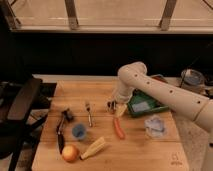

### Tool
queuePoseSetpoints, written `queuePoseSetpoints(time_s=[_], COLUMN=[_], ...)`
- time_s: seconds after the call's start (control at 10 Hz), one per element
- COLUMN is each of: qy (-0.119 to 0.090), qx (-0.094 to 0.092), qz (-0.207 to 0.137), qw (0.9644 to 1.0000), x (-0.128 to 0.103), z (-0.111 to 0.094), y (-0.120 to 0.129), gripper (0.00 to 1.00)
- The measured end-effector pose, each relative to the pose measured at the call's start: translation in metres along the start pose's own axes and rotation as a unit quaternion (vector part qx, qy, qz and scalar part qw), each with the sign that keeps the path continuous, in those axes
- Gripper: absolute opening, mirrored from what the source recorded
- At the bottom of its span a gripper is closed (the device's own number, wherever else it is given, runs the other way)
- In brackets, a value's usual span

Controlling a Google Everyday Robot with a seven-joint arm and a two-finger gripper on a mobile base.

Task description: Stack cups on top of each other

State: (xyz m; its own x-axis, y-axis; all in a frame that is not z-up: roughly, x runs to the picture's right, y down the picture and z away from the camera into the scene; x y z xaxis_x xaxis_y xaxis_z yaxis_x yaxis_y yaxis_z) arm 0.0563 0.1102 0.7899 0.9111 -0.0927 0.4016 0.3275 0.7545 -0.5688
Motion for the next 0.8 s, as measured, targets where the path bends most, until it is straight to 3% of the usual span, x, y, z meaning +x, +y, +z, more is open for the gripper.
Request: queuePoseSetpoints(time_s=[0.8], qy=[-0.004], qx=[-0.032], qz=[0.028], qw=[0.9991], x=[0.024], z=[0.052], y=[-0.015], gripper=[0.63])
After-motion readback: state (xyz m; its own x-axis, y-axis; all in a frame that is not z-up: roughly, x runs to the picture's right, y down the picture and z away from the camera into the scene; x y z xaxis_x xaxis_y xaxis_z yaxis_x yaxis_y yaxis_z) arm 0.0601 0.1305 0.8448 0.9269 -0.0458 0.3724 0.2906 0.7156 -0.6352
